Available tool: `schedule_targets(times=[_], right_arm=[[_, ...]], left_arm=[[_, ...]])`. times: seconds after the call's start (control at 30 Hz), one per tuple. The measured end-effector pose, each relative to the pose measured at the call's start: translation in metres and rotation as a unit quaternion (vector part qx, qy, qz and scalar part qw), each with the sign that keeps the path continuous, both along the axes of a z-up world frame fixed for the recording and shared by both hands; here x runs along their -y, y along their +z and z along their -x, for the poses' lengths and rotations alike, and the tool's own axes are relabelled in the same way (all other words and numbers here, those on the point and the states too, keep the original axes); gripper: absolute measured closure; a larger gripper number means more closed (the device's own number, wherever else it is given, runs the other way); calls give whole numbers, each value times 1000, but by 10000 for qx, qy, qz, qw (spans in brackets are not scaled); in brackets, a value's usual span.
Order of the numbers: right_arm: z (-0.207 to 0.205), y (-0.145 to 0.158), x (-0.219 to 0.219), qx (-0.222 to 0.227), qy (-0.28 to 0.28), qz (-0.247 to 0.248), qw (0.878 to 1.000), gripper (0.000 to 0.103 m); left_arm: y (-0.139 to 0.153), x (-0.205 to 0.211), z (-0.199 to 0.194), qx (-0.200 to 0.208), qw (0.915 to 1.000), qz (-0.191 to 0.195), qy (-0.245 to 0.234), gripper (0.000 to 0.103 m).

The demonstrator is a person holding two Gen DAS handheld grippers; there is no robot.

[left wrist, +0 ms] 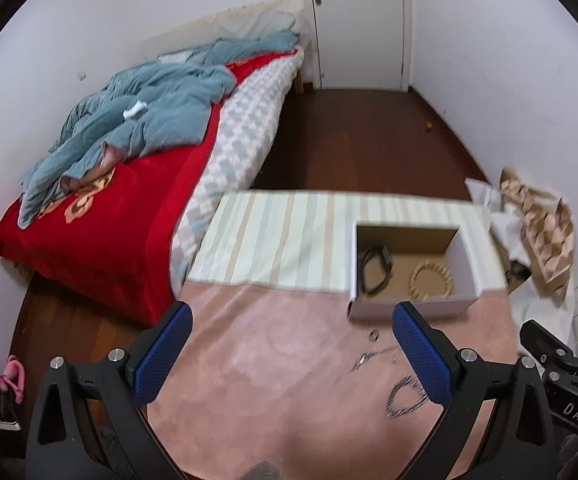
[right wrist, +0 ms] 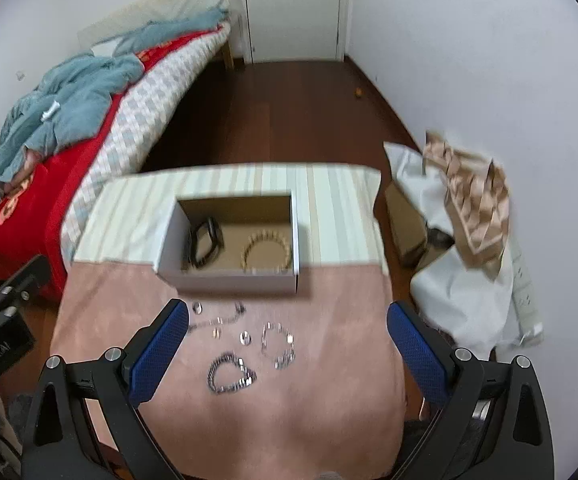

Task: Organize jewelry
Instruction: 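Grasp the silver chain bracelet with the left tool while the right tool grasps the charm bracelet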

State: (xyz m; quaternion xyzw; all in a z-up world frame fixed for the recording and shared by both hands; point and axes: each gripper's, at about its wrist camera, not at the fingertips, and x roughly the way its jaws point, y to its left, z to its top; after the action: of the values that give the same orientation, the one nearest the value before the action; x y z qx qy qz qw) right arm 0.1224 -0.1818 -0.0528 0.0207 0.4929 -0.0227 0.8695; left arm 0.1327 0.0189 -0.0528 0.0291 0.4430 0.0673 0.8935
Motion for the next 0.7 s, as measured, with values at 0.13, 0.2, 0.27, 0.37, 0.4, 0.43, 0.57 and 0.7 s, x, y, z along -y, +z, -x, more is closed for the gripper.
schedule_targets(times=[0.13, 0.2, 0.27, 0.37, 0.4, 0.43, 0.57, 0.7], right_arm=[[1, -52, 12, -506, -100, -266, 9983, 3], [0, -83, 19, -798, -216, -488, 9954, 4], [1, -109, 28, -1005, -353, -616, 9924, 15], [3, -141, 41, -1262, -549, -695, 9880, 28], [5, -151, 47, -1350, -620, -744, 9861, 28], [6, -156, 51, -1391, -666, -752, 9852, 28], [11, -170, 65, -1524, -814, -739, 9822, 28], [10, -173, 78, -1572, -932, -690, 9807, 28]], left_arm=[[-42, -2, 3, -372, 9992, -136, 106, 1], [-70, -3, 2, -670, 9974, -196, 163, 1], [-93, 0, 2, -945, 9953, -168, 116, 2], [-121, 12, 1, -1277, 9918, -30, -97, 2], [-131, 19, 0, -1417, 9896, 78, -226, 2], [-139, 25, -2, -1538, 9874, 155, -333, 5], [-164, 53, -8, -1924, 9776, 334, -788, 13], [-181, 78, -12, -2119, 9701, 276, -1148, 14]])
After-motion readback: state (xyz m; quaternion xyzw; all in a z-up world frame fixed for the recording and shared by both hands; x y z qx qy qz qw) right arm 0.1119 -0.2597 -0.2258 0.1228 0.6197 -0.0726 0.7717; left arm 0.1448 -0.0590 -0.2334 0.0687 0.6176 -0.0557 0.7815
